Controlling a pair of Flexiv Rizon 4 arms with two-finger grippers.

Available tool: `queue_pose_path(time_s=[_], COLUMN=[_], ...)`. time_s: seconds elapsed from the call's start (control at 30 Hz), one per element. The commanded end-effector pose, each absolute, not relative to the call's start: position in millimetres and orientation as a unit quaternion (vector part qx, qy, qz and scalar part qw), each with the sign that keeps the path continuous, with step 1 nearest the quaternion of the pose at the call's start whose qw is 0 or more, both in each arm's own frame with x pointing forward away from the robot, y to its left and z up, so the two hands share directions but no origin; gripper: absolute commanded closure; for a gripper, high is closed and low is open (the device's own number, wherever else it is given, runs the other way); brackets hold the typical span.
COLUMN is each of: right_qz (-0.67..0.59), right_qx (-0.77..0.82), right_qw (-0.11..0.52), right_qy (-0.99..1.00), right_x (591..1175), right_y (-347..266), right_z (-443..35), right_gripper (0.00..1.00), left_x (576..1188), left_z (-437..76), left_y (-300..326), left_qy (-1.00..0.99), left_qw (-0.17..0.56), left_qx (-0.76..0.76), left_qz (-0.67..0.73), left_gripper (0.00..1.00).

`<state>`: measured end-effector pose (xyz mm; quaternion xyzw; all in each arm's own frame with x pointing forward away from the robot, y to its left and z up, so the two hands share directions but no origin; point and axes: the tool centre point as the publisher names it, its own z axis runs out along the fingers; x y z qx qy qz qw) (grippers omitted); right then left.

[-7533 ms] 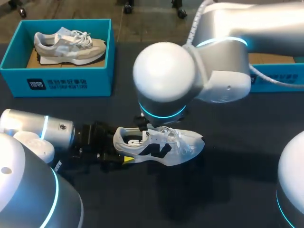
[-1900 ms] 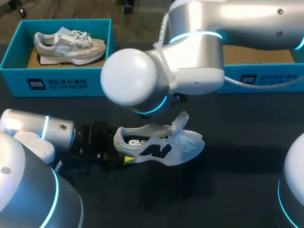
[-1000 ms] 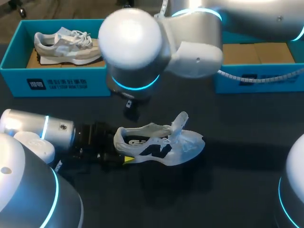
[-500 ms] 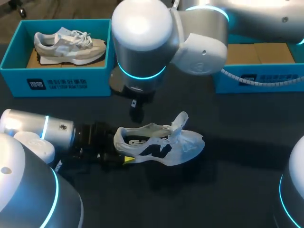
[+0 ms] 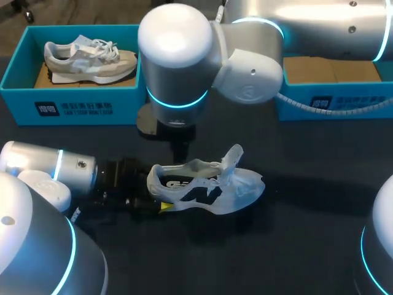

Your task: Take the shoe out of the shoebox, open the shoe tongue, remove and reinsert the insole, then place the shoe into the shoebox

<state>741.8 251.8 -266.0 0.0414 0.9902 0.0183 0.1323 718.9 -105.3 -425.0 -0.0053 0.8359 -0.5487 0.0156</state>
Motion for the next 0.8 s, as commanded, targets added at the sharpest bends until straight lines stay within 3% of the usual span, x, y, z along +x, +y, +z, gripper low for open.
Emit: queue_pose_path(time_s=[0.03,0.37,0.8], right_qz=[0.018,0.018,0.061], right_qx=[0.042,0.042,0.019], right_qw=[0.133,0.133,0.082], right_qy=[0.990,0.990,0.995], right_x=[740.6,740.6,728.6], right_y=[251.2,251.2,254.7], right_z=[-264.8,-264.8,-319.0], right_gripper=[1.00,1.00,1.00], left_x=[717.8,717.8,717.8], left_z=[-425.8,-425.8,-425.8], left_y=[-105.4,-105.4,-105.4], left_qy=[0.836,0.836,0.836], left_qw=[0.017,0.017,0.017], left_qx=[-0.006,-0.006,-0.006], left_qz=[-0.549,-0.549,-0.549], left_gripper=[1.00,1.00,1.00])
